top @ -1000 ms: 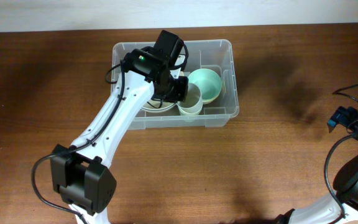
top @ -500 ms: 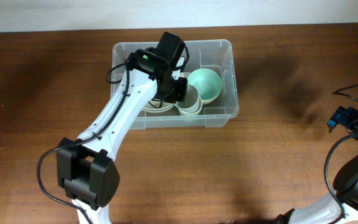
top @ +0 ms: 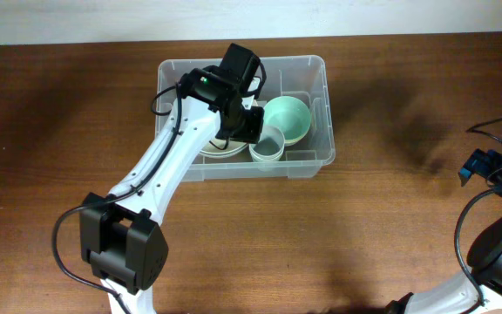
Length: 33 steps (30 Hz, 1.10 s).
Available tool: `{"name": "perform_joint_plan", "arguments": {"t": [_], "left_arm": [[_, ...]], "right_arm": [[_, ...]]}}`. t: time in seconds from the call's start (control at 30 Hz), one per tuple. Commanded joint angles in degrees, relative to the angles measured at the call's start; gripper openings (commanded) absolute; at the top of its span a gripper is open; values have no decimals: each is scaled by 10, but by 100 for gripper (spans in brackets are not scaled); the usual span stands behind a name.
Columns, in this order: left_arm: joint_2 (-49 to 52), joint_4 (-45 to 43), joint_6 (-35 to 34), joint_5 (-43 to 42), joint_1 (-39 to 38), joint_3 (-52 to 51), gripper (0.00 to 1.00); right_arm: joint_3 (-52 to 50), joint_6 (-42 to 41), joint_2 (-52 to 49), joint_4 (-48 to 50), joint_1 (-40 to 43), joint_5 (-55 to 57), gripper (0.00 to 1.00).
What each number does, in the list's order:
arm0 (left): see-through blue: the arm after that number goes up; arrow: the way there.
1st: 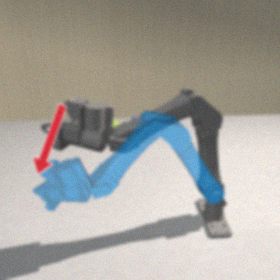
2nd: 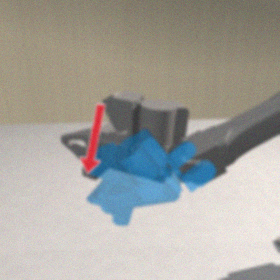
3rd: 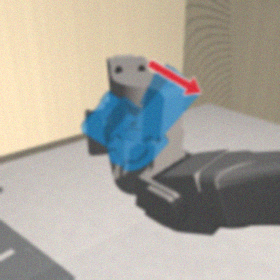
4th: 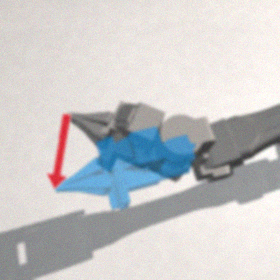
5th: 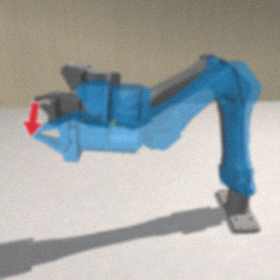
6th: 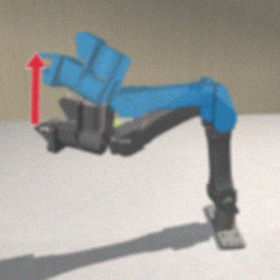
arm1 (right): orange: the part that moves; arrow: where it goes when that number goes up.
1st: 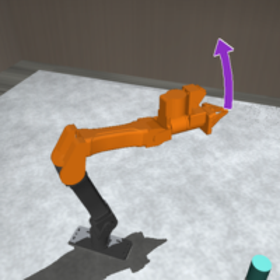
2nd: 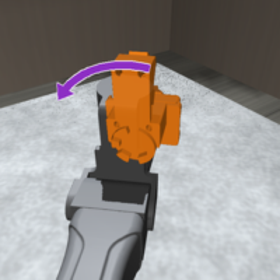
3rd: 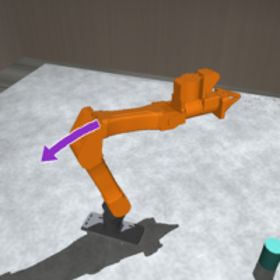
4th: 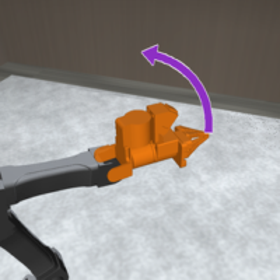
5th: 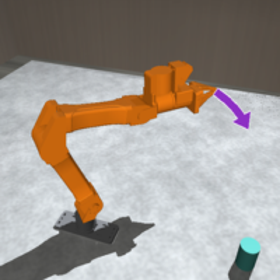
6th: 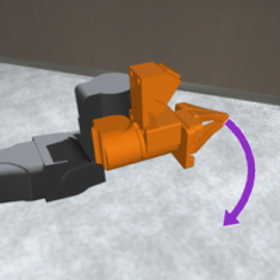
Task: Pack container
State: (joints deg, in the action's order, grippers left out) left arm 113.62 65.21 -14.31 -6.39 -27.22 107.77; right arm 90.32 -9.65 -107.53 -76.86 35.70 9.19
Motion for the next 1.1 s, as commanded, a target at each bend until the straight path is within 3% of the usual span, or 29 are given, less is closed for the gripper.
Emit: {"name": "perform_joint_plan", "arguments": {"t": [0.0,0.07,0.1,0.17,0.37,0.53,0.77,1.07], "left_arm": [[2,8,12,5,19,62,49],[2,34,12,25,35,108,52],[2,51,12,42,43,130,61],[2,102,12,86,65,184,100],[0,229,11,123,130,290,100],[-17,315,-25,122,200,299,100],[-111,315,-23,81,288,274,100],[-341,310,-28,95,295,120,100]], "right_arm": [[7,-2,10,0,3,5,99],[7,-2,10,0,3,5,99],[7,-2,10,0,3,5,99],[7,-2,10,0,3,5,99],[7,-2,10,0,3,5,99],[7,-2,10,0,3,5,99],[7,-2,10,0,3,5,99],[7,-2,10,0,3,5,99]]}}
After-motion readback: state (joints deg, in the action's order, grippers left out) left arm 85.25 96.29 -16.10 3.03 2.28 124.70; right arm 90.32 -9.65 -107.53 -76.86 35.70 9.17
